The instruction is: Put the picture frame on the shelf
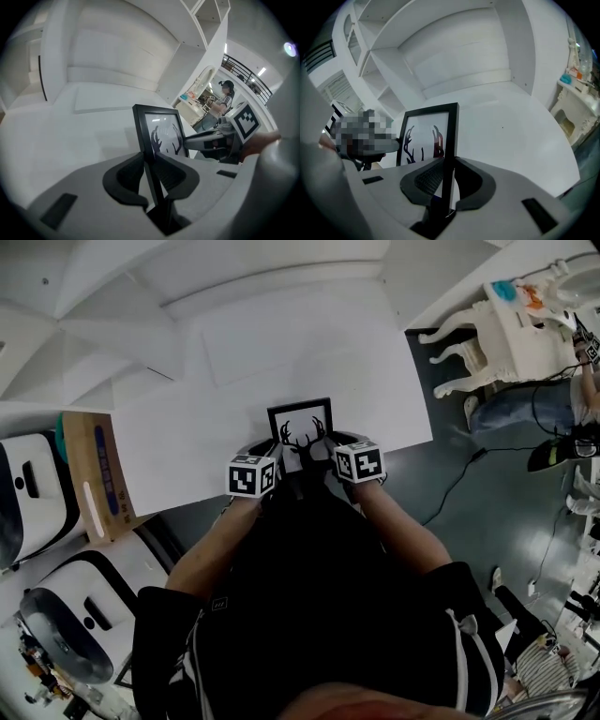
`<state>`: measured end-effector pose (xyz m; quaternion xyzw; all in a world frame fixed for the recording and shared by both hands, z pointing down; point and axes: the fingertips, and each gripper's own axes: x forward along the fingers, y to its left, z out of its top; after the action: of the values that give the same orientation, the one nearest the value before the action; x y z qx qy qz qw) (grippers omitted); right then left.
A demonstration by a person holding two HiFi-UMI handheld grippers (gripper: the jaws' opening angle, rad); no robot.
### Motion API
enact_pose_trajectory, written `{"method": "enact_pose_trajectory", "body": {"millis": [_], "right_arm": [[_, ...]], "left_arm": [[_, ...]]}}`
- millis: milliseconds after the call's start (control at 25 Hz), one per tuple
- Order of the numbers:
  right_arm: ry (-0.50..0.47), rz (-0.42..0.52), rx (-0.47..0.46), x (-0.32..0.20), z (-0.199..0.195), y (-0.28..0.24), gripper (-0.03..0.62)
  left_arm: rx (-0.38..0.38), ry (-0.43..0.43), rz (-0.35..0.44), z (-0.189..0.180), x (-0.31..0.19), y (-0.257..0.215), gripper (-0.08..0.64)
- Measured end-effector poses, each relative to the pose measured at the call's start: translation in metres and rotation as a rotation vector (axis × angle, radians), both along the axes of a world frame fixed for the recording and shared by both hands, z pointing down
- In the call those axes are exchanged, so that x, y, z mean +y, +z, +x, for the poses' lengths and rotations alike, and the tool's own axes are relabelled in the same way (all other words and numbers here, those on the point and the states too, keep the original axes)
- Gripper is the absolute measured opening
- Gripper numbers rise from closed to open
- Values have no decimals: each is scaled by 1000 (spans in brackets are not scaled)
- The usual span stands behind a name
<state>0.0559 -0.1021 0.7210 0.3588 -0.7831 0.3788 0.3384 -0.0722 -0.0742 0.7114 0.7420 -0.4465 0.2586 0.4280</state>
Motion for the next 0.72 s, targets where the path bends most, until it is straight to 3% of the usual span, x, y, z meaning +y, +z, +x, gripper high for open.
{"method": "enact_pose_trajectory", "body": {"millis": [440,720], "right_arm": [[-17,-7,-71,-3,-7,-16,80],[-11,53,-113,-23,-8,-54,80]], "left_arm": [[28,-51,76,-5,-2,-25,81],[-33,-10,200,-7,-23,-67,81]]}}
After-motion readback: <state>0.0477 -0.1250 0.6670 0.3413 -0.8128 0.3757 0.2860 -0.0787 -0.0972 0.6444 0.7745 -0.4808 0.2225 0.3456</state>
